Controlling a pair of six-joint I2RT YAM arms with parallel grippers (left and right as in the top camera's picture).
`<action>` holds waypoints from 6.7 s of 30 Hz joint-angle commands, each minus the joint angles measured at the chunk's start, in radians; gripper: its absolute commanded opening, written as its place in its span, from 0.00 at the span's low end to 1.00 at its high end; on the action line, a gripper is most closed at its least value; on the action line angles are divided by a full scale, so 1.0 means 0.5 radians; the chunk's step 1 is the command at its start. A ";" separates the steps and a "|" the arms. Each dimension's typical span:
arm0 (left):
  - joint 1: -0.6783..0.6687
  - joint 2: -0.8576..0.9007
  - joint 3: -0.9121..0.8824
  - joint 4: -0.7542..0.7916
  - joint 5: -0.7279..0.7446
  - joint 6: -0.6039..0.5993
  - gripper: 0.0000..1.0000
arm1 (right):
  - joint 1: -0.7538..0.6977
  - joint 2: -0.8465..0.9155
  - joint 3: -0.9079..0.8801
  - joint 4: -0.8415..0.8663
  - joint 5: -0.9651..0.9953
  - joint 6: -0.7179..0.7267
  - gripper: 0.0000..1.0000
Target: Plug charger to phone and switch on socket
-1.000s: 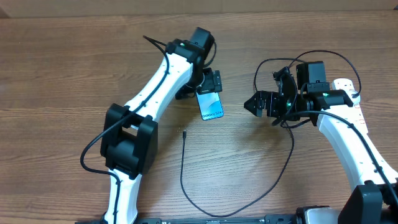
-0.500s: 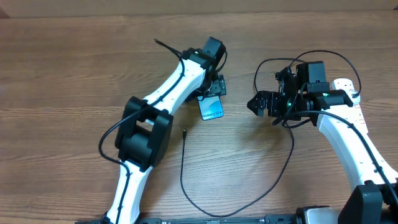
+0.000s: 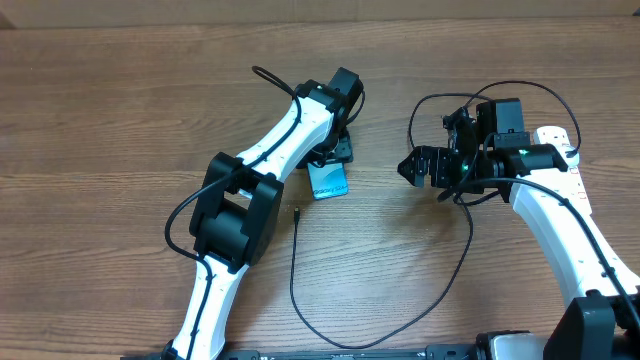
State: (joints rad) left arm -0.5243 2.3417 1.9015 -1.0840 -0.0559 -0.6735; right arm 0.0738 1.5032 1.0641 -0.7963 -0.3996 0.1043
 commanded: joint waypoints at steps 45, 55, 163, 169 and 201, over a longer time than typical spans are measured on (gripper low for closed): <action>0.071 0.044 -0.069 -0.031 -0.047 -0.073 1.00 | 0.008 -0.008 0.037 0.010 0.014 -0.014 1.00; 0.137 0.044 -0.069 -0.051 0.088 0.098 1.00 | 0.008 -0.008 0.037 0.009 0.014 -0.014 1.00; 0.199 -0.126 -0.206 -0.037 0.183 0.152 0.72 | 0.010 -0.008 0.030 0.060 -0.498 0.008 1.00; 0.199 -0.126 -0.206 -0.028 0.306 0.220 0.70 | 0.011 -0.008 0.030 0.061 -0.591 0.008 1.00; 0.201 -0.126 -0.206 -0.106 0.677 0.520 0.69 | 0.538 0.691 -0.092 0.815 -0.724 0.556 1.00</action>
State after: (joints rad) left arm -0.4294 2.3001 1.8175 -1.1309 0.2096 -0.4595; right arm 0.3317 1.8008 1.0252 -0.4171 -0.7536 0.2981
